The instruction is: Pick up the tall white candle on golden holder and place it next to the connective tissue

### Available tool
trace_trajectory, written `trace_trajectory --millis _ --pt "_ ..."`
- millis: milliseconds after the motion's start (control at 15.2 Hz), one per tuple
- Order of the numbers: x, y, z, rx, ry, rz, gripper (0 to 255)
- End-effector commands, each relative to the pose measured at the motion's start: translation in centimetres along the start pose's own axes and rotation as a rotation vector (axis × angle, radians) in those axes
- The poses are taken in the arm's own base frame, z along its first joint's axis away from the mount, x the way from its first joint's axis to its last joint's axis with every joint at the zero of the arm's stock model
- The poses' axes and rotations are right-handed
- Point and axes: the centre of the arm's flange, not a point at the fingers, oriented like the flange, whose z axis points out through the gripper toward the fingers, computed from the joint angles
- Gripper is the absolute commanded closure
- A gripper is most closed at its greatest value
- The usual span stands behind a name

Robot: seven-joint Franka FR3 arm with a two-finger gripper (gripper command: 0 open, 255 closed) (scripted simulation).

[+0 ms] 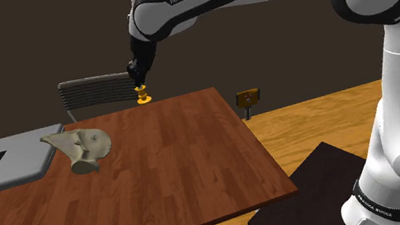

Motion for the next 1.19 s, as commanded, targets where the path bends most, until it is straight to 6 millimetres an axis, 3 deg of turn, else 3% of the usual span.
trace_trajectory --millis 0,462,1122 --pt "1.8 -1.7 0.8 0.000 0.000 0.001 255" --pt "7.9 -7.3 3.4 0.000 0.000 0.001 255" --pt "5.6 -7.4 8.2 0.000 0.000 0.001 255"
